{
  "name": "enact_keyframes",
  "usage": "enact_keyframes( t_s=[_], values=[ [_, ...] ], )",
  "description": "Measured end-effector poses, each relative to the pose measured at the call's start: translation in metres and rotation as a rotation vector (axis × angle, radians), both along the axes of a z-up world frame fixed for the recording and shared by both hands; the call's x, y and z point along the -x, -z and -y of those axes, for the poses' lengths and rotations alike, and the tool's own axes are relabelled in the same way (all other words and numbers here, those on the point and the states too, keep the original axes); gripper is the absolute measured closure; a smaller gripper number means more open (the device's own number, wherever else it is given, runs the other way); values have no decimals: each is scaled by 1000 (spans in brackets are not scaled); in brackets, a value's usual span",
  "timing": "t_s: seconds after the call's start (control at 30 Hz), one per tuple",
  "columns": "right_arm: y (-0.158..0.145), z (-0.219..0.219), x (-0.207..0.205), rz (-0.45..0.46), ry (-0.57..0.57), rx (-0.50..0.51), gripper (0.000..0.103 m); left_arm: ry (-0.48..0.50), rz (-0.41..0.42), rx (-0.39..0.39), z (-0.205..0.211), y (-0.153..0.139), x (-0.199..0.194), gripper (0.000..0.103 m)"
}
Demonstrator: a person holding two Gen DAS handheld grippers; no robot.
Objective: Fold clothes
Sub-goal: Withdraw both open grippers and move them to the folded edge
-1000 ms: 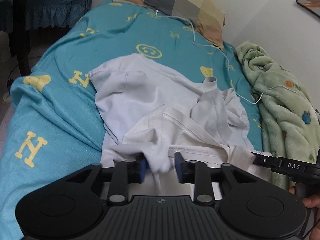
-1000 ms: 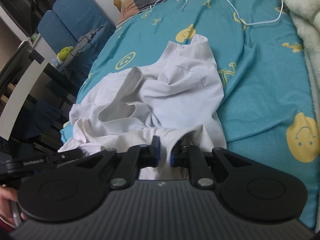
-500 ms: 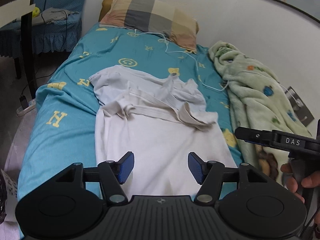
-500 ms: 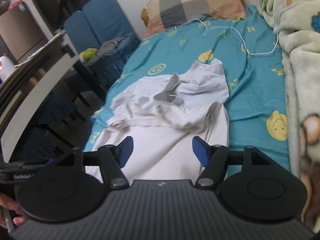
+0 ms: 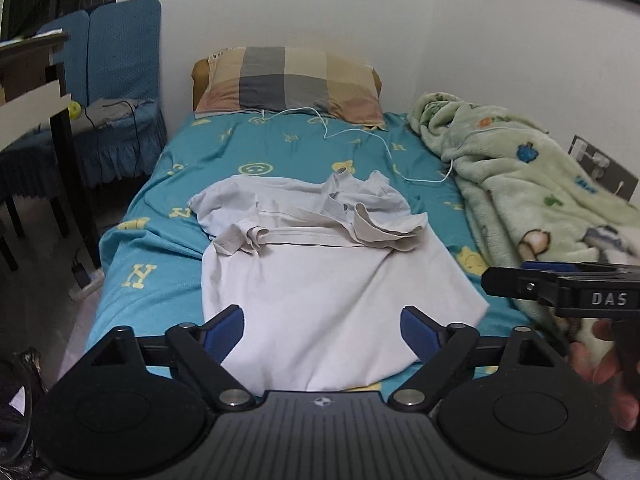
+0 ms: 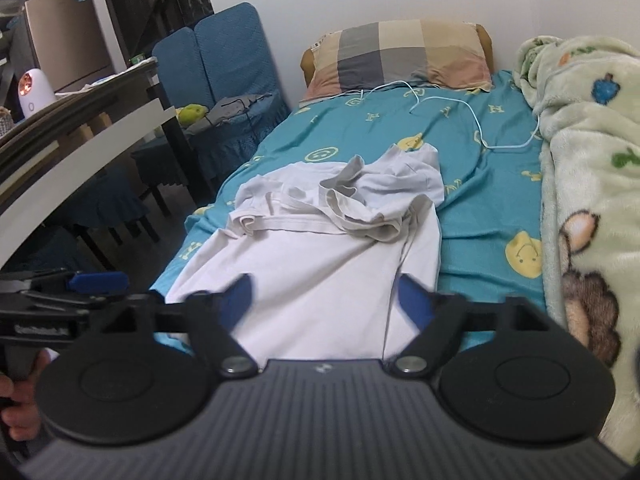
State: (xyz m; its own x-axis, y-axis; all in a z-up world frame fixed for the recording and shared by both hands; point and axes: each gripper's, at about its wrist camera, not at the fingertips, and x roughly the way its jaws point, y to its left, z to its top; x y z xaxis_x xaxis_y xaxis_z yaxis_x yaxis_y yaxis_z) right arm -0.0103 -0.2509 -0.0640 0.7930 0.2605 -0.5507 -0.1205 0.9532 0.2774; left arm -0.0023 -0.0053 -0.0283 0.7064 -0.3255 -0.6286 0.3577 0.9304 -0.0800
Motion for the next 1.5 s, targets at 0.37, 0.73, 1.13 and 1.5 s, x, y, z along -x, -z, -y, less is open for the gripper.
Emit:
enact_keyframes(
  t_s=[0.37,0.73,1.13,1.5],
  values=[
    [9,-6,0,-8,26,15,15,-41,-38,-12,-6,15,-9,0],
    [14,-4,-2,-37,64,13,15,-110,-181,108,-29,26,-24,0],
    [30,11,-13,-144,102,-72,15,-231,-463,239,-55,59,-53,1],
    [37,9,-20,-192,84,-85,15,-301,-602,362,-64,85,-75,7]
  ],
)
